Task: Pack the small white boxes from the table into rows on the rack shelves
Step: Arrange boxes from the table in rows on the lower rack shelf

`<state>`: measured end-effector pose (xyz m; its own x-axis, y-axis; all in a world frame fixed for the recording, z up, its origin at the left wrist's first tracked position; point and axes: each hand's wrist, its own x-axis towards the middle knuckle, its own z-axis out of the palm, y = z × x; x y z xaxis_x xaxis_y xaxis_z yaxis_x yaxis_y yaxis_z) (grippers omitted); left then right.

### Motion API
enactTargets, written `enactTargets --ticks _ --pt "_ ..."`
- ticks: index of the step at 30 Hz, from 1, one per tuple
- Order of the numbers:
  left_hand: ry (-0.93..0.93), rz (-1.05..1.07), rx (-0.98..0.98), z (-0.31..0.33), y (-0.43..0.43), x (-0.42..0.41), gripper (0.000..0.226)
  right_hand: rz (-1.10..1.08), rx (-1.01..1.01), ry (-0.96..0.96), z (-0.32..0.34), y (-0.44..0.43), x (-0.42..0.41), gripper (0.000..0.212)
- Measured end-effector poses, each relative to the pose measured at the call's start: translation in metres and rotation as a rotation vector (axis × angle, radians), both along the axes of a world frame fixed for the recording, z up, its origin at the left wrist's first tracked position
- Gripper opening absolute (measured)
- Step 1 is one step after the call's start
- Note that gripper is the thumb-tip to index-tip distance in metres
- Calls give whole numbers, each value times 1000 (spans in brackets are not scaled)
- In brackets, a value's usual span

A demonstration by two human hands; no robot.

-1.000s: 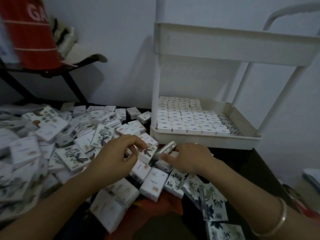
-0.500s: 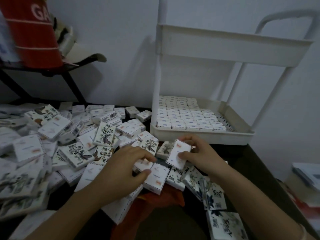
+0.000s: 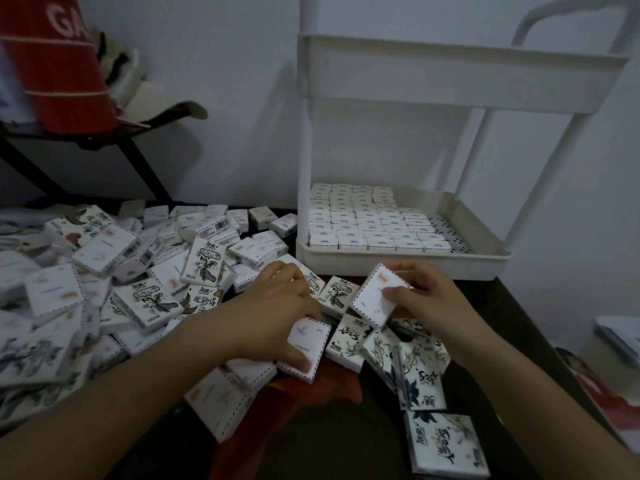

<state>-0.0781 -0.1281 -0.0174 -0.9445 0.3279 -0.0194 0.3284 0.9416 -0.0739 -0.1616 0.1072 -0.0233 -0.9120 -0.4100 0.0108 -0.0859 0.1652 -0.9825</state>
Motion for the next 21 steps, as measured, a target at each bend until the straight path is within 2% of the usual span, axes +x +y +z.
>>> enactTargets --ticks 4,7,11,13,17,21 --pt "-90 97 176 0 0 3 64 0 -28 10 -2 4 -4 25" --pt "-92 125 291 5 1 1 60 -5 -47 20 -2 7 -7 27" --pt "-65 164 773 19 3 -9 59 -92 -27 87 3 20 -19 41" --pt "-47 188 988 23 11 -19 50 -128 -25 120 9 28 -30 42" --pt "-57 243 1255 26 33 -53 24 -204 -116 169 26 40 -63 33" --pt "-188 320 1447 33 51 -94 28 -254 -96 225 43 49 -109 29"
